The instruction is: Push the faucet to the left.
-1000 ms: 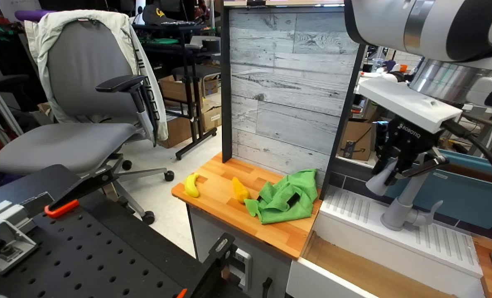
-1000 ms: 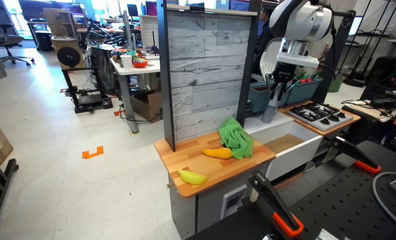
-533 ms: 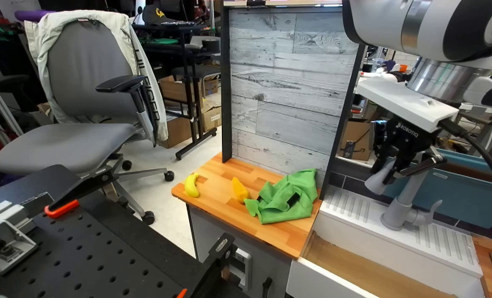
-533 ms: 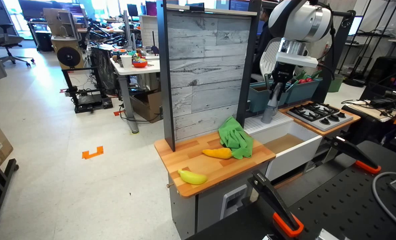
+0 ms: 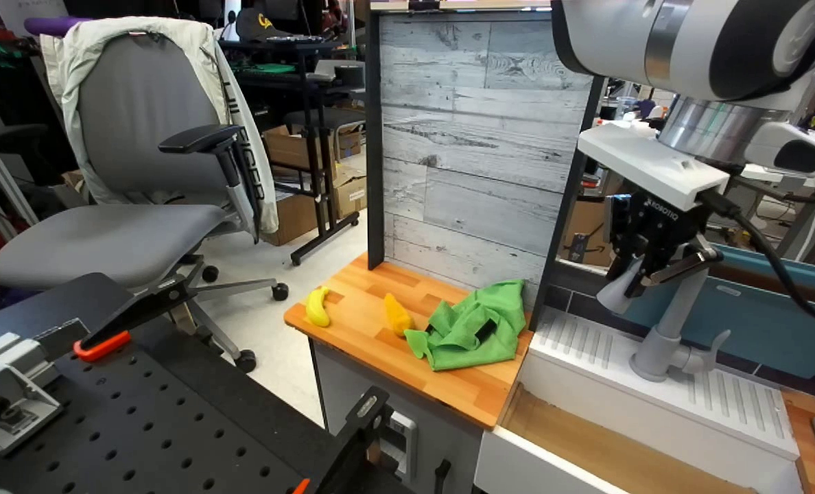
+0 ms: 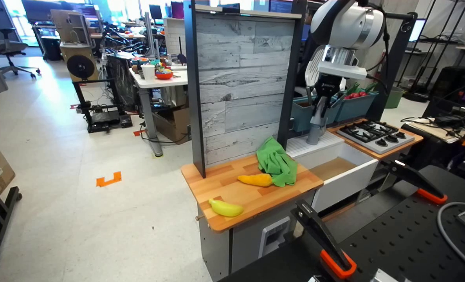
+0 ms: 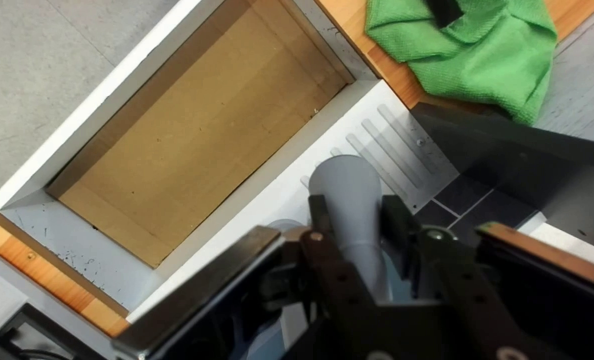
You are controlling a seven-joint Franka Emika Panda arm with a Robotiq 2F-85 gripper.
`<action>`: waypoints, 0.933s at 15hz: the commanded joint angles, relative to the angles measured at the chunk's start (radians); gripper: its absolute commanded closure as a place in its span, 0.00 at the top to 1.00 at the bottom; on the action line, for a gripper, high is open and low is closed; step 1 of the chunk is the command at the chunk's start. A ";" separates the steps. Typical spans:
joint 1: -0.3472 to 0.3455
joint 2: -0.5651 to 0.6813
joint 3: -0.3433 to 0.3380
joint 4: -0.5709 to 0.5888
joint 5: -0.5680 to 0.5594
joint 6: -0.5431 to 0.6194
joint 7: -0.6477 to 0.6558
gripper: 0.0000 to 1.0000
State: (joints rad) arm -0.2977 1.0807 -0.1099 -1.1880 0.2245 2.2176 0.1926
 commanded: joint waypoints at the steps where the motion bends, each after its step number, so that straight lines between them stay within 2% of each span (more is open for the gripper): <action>1: 0.014 0.018 0.010 0.035 0.013 0.034 0.046 0.08; 14: 0.014 0.023 0.041 0.097 0.048 0.021 0.158 0.08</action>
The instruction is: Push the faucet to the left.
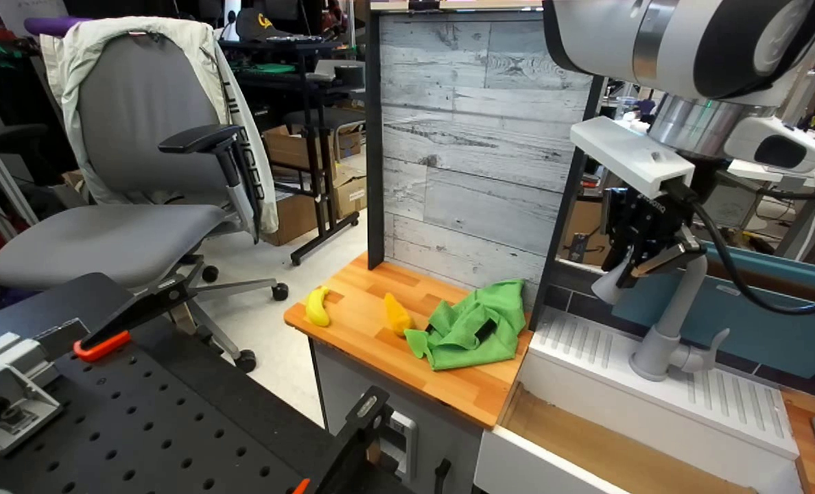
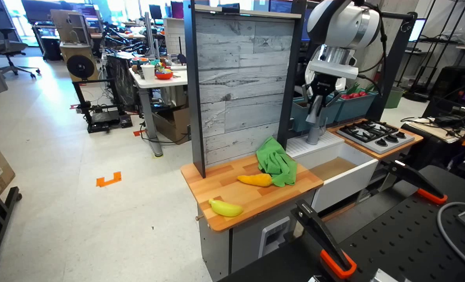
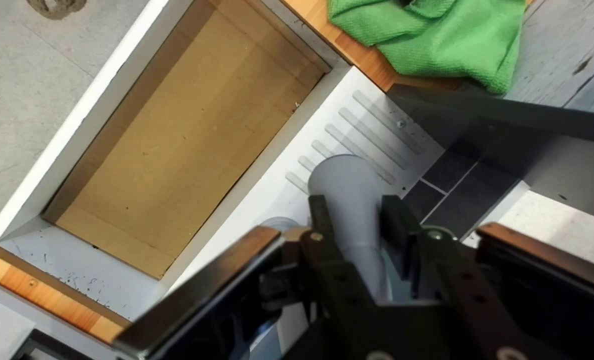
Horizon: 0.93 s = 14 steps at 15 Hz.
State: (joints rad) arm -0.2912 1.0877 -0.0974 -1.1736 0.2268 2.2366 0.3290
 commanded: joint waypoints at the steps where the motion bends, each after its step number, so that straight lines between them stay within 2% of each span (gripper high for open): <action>1: 0.007 0.016 0.031 0.087 0.049 0.001 0.030 0.08; 8: 0.024 0.019 0.057 0.145 0.070 -0.006 0.082 0.08; 9: 0.030 0.022 0.060 0.161 0.073 -0.004 0.087 0.56; 10: 0.034 0.024 0.061 0.176 0.073 -0.005 0.095 0.57; 14: 0.029 0.019 0.058 0.167 0.070 0.000 0.084 0.85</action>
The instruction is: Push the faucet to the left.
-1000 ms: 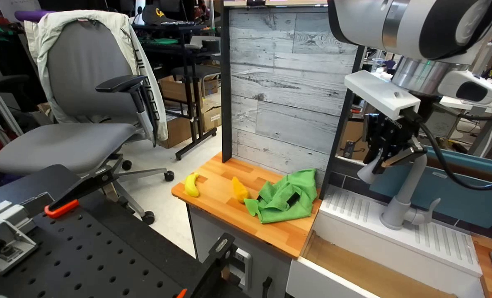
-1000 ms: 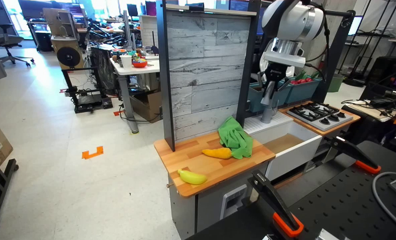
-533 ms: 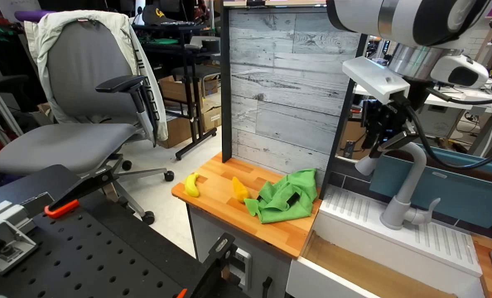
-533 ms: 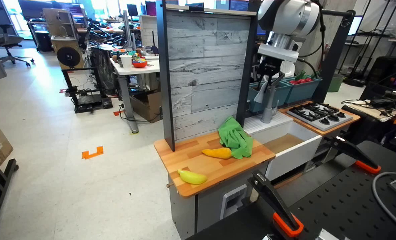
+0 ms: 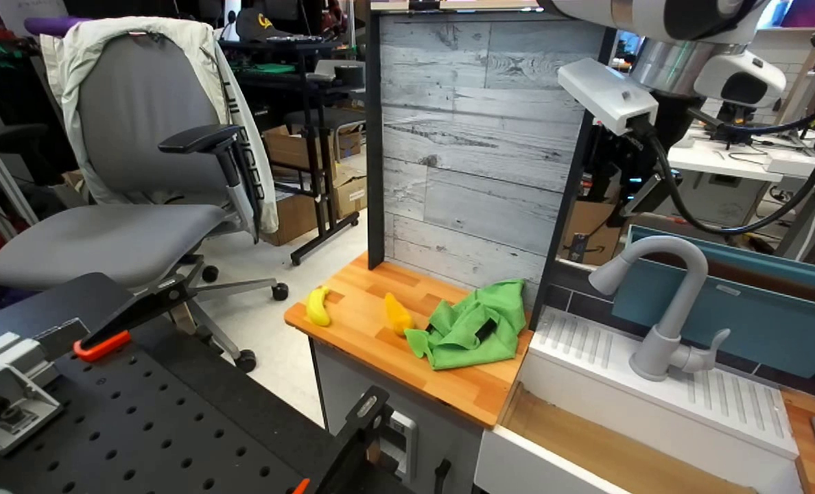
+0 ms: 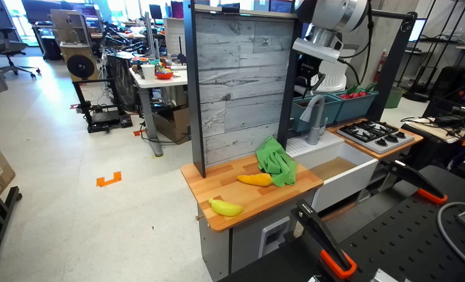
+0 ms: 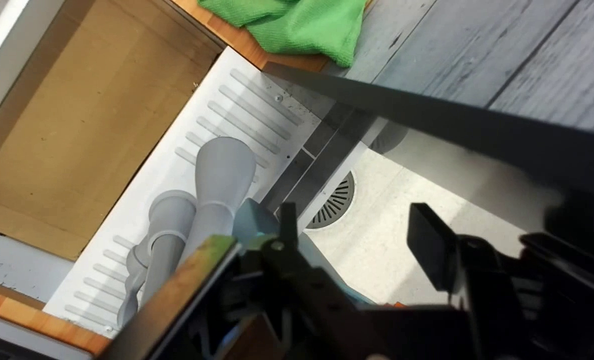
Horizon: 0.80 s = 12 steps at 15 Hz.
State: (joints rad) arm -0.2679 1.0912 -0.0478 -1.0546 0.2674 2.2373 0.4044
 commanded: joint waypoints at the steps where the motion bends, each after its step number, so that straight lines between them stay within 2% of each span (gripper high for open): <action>1: 0.004 0.013 0.005 0.044 0.027 -0.005 0.005 0.91; 2: 0.002 0.012 0.002 0.039 0.024 -0.005 -0.003 0.98; 4: -0.001 0.007 -0.006 0.026 0.018 0.001 -0.017 1.00; 12: -0.031 -0.053 -0.008 -0.115 0.003 0.096 -0.120 1.00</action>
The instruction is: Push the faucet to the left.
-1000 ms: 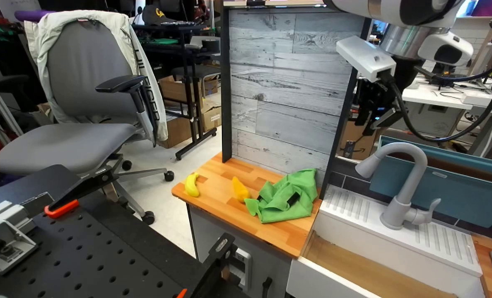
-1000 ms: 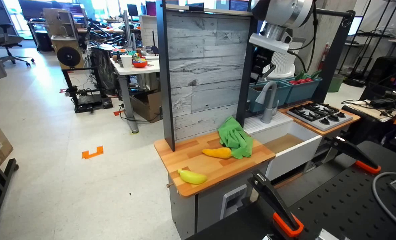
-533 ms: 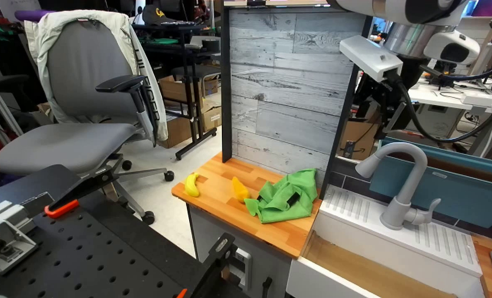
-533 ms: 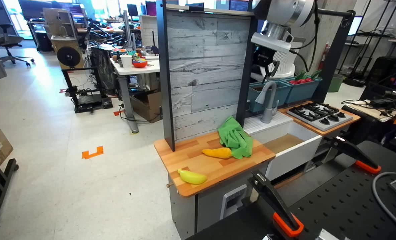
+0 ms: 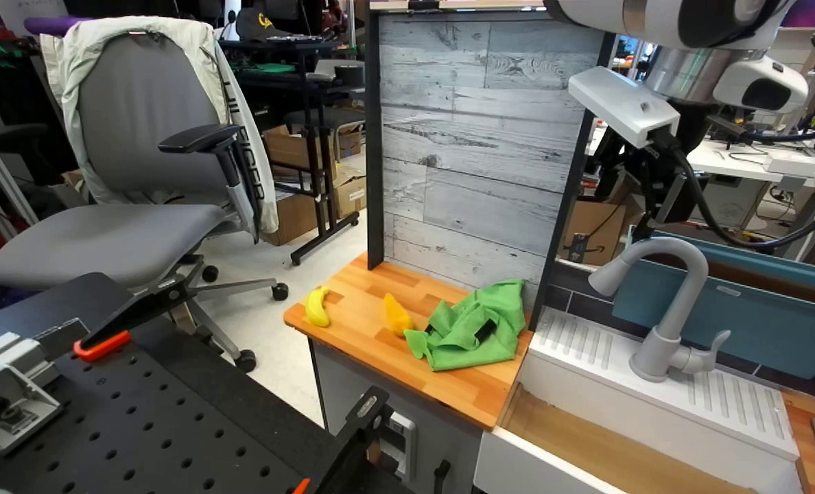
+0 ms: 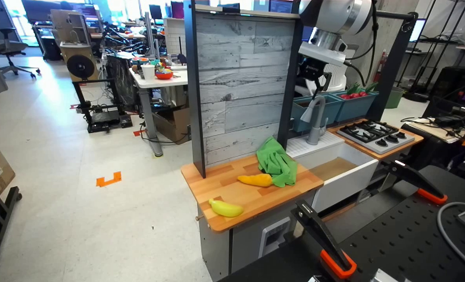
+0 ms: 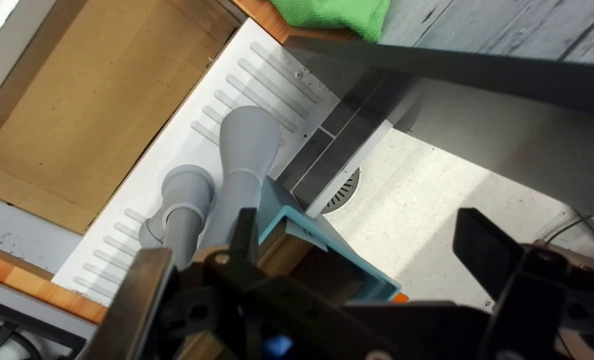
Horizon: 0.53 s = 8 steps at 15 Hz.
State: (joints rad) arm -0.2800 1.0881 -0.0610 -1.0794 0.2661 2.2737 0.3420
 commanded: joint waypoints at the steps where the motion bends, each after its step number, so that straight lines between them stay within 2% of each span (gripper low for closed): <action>1: -0.024 -0.059 0.005 -0.111 0.004 0.074 -0.074 1.00; 8: -0.073 -0.183 0.017 -0.292 0.031 0.174 -0.202 1.00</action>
State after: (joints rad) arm -0.3174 1.0000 -0.0602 -1.2487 0.2670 2.4030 0.2121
